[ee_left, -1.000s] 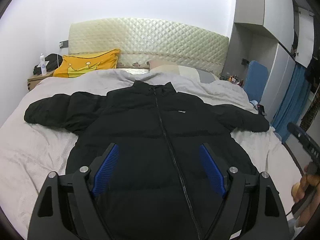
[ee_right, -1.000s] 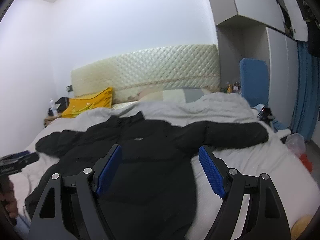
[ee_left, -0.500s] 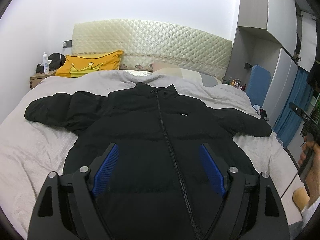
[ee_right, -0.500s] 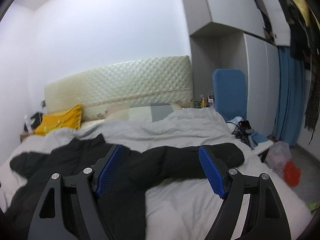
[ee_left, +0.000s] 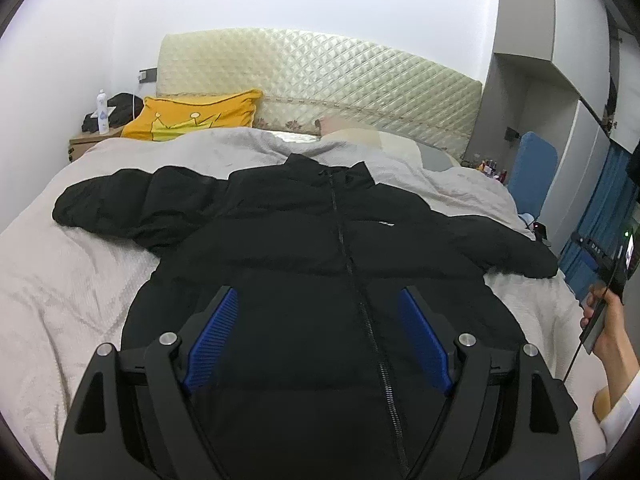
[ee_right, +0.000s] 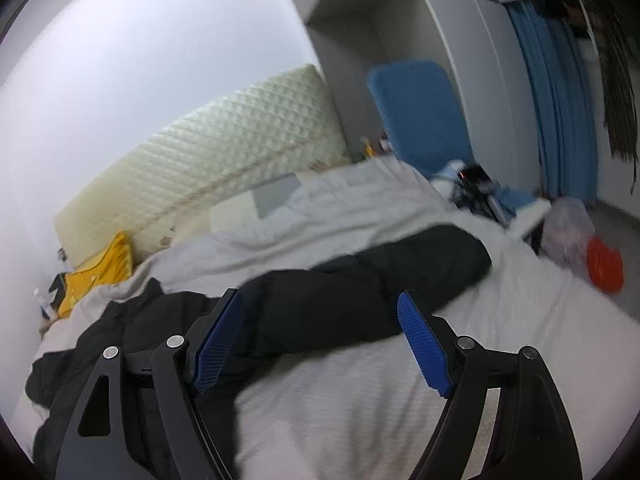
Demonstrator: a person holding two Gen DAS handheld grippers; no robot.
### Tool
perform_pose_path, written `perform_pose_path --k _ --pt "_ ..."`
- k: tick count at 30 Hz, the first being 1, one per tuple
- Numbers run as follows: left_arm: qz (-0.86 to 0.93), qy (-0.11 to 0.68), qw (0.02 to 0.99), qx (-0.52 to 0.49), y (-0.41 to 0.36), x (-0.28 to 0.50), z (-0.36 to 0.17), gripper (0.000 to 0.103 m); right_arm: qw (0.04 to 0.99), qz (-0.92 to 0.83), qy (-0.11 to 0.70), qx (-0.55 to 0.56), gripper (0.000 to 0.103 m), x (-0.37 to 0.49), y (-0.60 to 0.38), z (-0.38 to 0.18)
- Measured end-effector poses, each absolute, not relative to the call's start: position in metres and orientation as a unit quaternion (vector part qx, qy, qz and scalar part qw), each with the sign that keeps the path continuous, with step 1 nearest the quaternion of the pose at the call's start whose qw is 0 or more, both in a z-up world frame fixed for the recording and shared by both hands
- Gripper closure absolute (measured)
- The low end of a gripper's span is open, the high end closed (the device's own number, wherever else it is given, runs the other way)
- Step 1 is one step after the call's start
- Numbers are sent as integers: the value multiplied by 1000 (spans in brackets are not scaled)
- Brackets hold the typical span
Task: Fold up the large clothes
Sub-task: 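Reach the right gripper to a sleeve cuff and close on it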
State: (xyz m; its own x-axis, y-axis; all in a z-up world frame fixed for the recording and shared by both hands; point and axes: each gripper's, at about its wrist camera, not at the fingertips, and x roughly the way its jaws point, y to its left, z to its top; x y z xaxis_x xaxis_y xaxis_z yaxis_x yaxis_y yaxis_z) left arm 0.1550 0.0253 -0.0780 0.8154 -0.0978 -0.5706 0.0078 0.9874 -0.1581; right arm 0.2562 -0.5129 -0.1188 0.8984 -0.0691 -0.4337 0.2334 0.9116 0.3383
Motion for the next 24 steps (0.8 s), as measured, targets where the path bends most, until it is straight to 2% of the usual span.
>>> perform_pose_path --k 6,14,20,24 --pt "-17 316 945 -78 28 165 -91 21 938 -71 222 258 25 270 -562 -149" --pt "-11 327 942 -79 24 180 -107 21 905 -50 198 372 24 292 -640 -180" --pt "6 341 936 -88 23 200 -121 21 850 -52 206 482 22 327 -692 -248" --pt "22 350 933 -82 22 215 -130 21 847 -52 203 489 22 352 -702 -267"
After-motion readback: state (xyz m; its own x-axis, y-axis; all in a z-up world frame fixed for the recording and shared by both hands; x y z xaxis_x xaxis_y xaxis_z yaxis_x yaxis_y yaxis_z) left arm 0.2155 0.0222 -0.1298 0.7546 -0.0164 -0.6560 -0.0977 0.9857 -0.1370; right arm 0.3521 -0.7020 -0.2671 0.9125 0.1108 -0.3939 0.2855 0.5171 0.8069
